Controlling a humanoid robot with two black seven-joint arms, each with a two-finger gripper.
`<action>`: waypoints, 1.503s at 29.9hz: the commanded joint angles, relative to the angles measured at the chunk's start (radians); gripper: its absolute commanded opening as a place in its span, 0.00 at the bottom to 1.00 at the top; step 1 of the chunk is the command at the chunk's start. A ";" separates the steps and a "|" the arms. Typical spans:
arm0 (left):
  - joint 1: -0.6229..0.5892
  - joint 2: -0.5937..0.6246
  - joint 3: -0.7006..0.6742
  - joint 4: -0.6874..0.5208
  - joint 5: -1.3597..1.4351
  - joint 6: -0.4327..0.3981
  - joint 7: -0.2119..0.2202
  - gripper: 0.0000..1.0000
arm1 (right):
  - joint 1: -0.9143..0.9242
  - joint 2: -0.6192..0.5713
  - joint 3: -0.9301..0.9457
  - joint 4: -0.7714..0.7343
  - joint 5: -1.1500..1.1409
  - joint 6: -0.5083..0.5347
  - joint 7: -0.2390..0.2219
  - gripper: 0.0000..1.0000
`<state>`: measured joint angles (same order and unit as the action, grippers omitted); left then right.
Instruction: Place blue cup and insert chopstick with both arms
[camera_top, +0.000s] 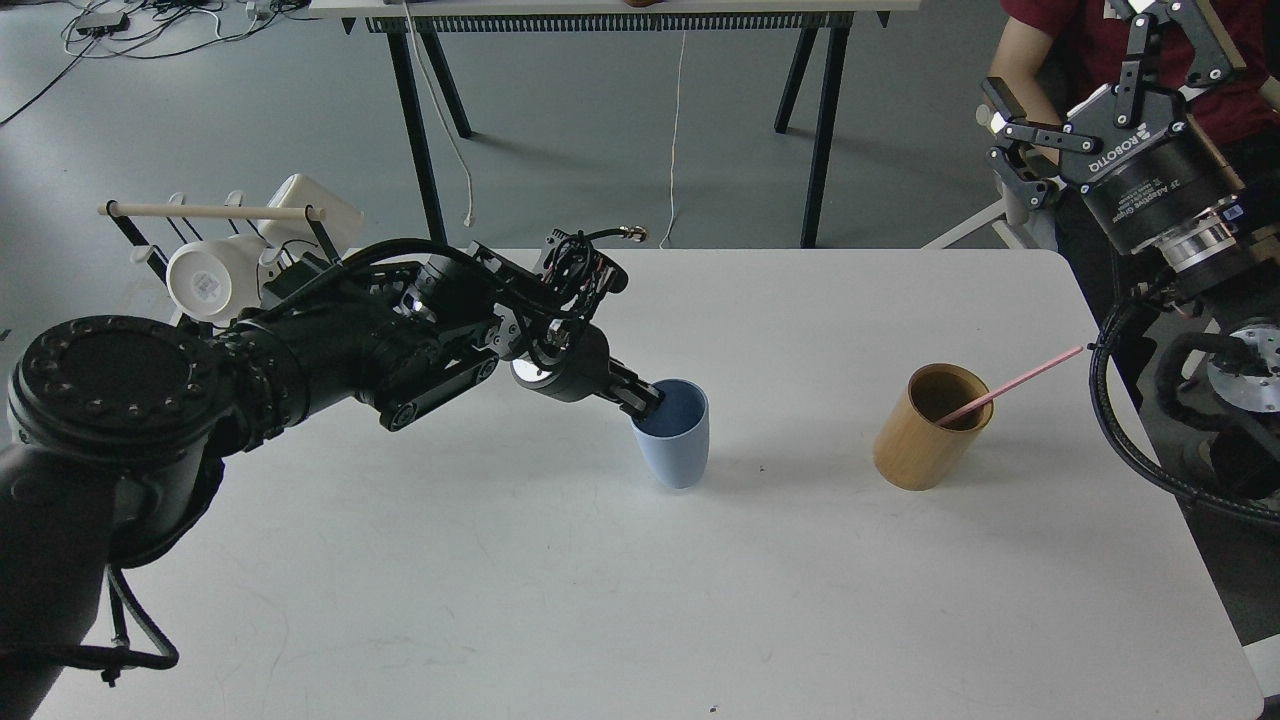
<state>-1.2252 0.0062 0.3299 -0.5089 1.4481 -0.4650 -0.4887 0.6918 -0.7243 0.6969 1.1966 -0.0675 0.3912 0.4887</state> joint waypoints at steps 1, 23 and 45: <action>0.000 0.000 0.000 0.000 0.002 -0.001 0.000 0.07 | -0.003 0.000 0.001 0.000 0.000 0.000 0.000 0.98; 0.003 0.015 -0.008 -0.008 -0.008 -0.007 0.000 0.19 | -0.006 0.000 0.001 0.001 0.000 0.000 0.000 0.98; 0.076 0.270 -0.359 -0.086 -0.317 -0.024 0.000 0.97 | 0.103 -0.075 -0.007 0.055 -0.121 -0.234 0.000 0.98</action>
<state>-1.1749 0.2173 0.0551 -0.5486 1.1945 -0.4888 -0.4885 0.7562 -0.7655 0.6868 1.2357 -0.1388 0.2385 0.4887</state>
